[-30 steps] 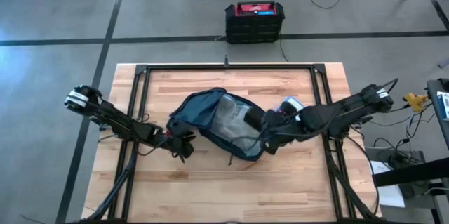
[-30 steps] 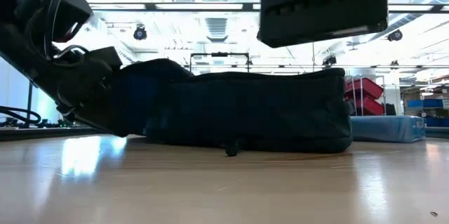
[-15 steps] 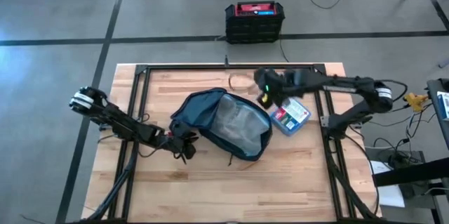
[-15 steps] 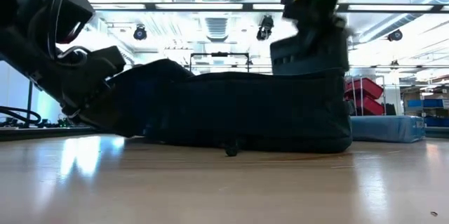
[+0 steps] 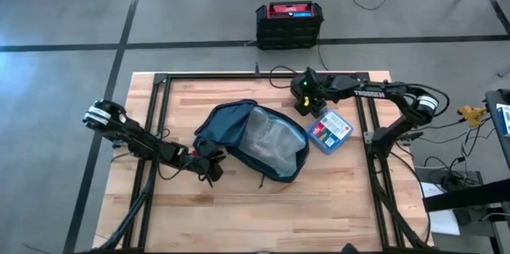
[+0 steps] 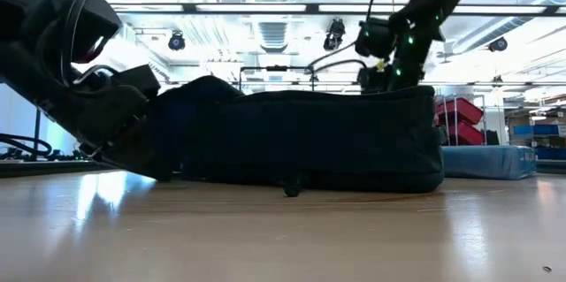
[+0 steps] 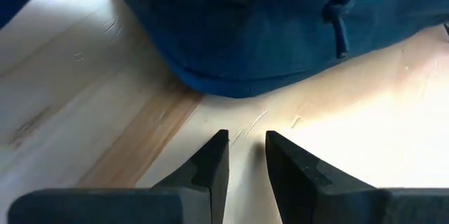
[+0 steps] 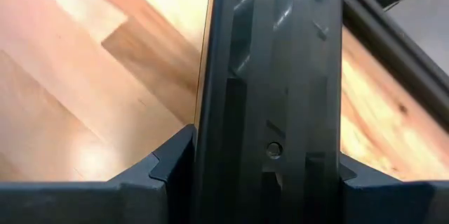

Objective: Unpack backpack
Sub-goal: Remove black the supply box from the dark blue backpack, then remove the blue zip bag from the dark blue backpack

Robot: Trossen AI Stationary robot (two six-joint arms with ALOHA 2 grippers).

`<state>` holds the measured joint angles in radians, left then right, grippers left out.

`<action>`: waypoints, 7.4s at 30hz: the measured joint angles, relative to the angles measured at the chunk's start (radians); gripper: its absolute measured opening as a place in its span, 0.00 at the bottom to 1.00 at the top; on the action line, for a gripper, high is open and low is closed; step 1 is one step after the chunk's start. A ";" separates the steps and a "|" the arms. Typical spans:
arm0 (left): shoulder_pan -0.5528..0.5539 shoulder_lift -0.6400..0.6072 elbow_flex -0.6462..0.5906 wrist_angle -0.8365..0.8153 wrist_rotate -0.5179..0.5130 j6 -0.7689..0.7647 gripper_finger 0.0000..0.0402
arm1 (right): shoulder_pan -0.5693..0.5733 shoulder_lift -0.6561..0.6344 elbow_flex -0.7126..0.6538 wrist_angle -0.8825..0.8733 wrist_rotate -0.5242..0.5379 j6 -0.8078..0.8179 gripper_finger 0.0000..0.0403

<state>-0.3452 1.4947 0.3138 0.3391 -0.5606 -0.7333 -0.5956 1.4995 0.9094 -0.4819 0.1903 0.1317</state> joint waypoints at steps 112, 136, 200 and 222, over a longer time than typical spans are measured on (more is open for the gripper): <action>0.003 -0.060 0.116 -0.072 0.055 0.276 0.20 | -0.044 0.090 0.099 0.102 -0.010 -0.135 0.58; 0.002 -0.060 0.116 -0.072 0.055 0.276 0.20 | -0.040 0.086 0.127 0.121 -0.007 -0.053 0.73; 0.001 -0.060 0.116 -0.096 0.074 0.250 0.20 | -0.037 0.099 0.098 0.140 0.017 -0.038 0.66; 0.001 -0.061 0.116 -0.101 0.074 0.252 0.20 | 0.006 -0.074 0.175 0.084 0.022 -0.087 0.75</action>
<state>-0.3447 1.4333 0.4294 0.2382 -0.4866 -0.4818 -0.5900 1.4252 1.0843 -0.3979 0.2124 0.0448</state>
